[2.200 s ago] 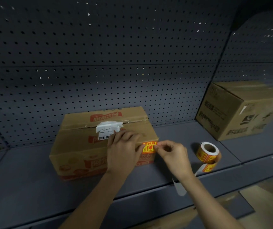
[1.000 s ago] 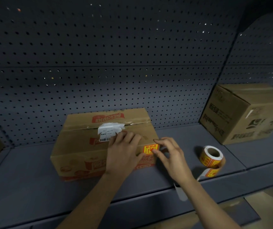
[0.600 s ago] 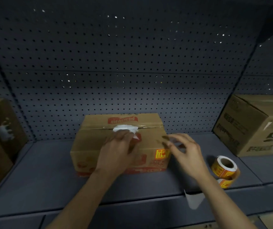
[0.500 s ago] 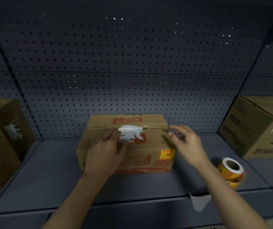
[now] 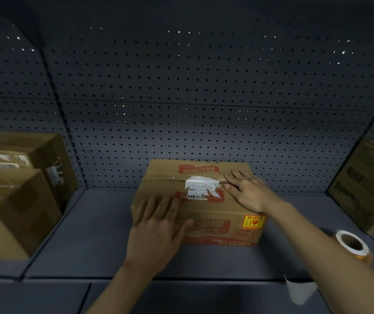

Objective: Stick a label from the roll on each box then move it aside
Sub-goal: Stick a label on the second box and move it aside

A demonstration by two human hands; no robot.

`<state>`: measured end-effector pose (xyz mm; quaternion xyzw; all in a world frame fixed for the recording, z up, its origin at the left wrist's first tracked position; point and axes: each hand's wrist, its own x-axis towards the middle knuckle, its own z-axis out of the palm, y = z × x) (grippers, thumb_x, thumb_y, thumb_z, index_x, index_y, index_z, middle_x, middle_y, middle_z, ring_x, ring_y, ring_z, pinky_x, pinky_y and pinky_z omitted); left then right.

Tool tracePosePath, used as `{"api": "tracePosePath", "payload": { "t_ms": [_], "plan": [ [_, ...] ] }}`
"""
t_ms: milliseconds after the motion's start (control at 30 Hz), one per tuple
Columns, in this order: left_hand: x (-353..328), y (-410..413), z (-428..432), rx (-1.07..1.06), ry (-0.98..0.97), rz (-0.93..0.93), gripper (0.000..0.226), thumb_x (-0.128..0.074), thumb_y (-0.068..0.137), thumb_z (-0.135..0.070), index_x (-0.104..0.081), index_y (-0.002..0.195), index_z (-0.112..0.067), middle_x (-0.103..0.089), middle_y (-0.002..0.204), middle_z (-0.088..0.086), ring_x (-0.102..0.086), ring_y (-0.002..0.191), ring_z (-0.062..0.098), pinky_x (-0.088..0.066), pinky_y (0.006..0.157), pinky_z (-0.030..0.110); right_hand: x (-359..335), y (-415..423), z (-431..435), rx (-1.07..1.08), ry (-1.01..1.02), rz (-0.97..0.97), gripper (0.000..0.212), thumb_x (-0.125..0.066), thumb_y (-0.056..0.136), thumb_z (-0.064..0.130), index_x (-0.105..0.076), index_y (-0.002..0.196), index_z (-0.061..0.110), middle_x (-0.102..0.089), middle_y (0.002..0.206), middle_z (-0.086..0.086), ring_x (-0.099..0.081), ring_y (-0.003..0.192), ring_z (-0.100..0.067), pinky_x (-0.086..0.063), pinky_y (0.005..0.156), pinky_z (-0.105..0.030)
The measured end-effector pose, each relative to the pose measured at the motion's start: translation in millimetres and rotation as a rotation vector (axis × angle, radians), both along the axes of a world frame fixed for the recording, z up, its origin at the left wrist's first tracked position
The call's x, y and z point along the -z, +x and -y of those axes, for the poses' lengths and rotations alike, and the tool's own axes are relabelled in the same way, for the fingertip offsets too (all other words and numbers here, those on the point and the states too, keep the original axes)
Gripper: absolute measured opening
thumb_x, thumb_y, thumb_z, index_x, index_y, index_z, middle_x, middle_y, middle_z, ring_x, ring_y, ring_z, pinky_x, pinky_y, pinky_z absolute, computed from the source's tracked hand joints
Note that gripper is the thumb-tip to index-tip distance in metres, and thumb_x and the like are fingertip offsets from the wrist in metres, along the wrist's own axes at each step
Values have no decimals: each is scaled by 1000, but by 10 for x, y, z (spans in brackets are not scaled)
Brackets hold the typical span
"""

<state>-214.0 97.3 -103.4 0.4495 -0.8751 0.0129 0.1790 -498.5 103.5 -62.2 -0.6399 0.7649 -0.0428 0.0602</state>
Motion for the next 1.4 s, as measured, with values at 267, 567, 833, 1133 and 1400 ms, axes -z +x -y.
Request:
{"api": "tracePosePath", "payload": {
  "t_ms": [267, 567, 833, 1133, 1400],
  "plan": [
    [-174, 253, 28, -107, 37, -39, 80, -13, 92, -73, -61, 135, -26, -61, 138, -10, -48, 138, 20, -55, 91, 39, -111, 310, -504, 11, 17, -115, 63, -23, 99, 65, -29, 155, 35, -28, 163, 3, -25, 146, -25, -24, 116, -43],
    [-390, 392, 263, -210, 252, -11, 73, -32, 93, -70, -38, 146, -21, -32, 159, 1, -23, 149, 23, -42, 105, 45, -273, 928, -896, -94, 4, -159, 59, -30, 97, 66, -46, 143, 34, -47, 128, 3, -36, 118, -21, -35, 104, -36],
    [-307, 477, 207, -119, 285, -245, 57, -44, 96, -56, -42, 143, -23, -31, 155, -2, -12, 150, 23, -43, 104, 45, -272, 664, -462, -50, -160, 220, 50, -51, 96, 54, -51, 141, 34, -52, 127, 11, -48, 125, -15, -39, 107, -32],
    [-144, 354, -229, -127, 662, -648, 115, -46, 63, -88, -8, 157, -34, -14, 161, -5, -21, 149, 25, -29, 119, 47, -216, 591, 206, -17, 48, 438, 60, -57, 98, 45, -39, 151, 25, -53, 145, 5, -54, 126, -15, -40, 108, -29],
    [-72, 335, -144, 3, 788, -782, 95, -75, 69, -65, -23, 147, -45, -47, 143, -21, -53, 125, 4, -47, 100, 22, -174, 437, -96, -14, 54, 507, 44, -63, 91, 51, -64, 128, 29, -73, 109, 14, -71, 91, -3, -57, 92, -32]
  ]
}}
